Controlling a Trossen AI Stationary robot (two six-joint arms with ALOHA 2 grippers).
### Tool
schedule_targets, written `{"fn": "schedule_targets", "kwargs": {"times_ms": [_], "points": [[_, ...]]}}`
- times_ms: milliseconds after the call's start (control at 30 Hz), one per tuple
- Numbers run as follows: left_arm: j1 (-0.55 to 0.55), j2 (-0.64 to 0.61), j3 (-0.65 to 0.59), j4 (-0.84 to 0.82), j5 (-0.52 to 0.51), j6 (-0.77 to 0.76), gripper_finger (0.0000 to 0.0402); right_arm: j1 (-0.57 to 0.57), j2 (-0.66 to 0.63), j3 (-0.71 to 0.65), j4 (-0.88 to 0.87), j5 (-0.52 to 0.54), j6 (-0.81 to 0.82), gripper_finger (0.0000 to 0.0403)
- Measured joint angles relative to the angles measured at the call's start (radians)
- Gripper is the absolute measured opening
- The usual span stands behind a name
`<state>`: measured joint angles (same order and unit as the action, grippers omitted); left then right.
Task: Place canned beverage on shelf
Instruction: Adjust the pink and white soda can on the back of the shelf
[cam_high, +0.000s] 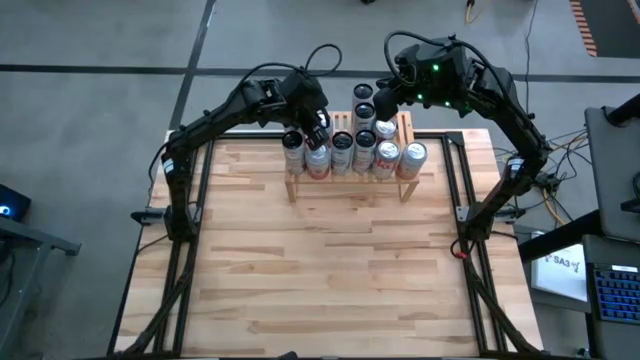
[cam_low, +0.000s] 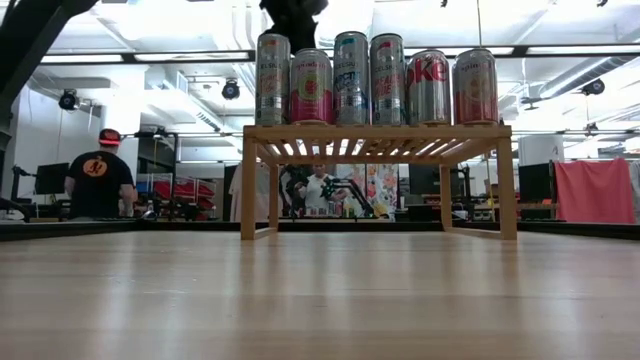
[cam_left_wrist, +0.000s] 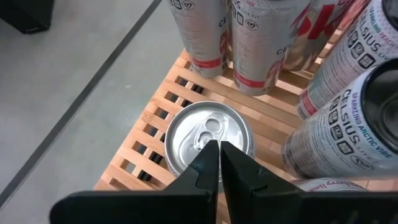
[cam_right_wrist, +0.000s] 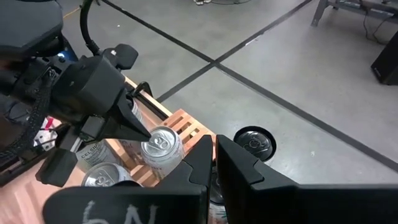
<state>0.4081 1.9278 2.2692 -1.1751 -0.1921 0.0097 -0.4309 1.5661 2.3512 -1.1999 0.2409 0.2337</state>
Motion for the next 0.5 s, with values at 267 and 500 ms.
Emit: {"fn": "schedule_targets", "kwargs": {"times_ms": [267,500], "points": [[-0.001,0.000,0.000,0.000,0.000,-0.001,0.0000,0.000,0.000,0.000,0.000,0.000,0.004,0.0012],[-0.001,0.007,-0.002,-0.004,0.000,0.000,0.0000,0.000,0.001,0.000,0.000,0.000,0.003,0.0012]]}}
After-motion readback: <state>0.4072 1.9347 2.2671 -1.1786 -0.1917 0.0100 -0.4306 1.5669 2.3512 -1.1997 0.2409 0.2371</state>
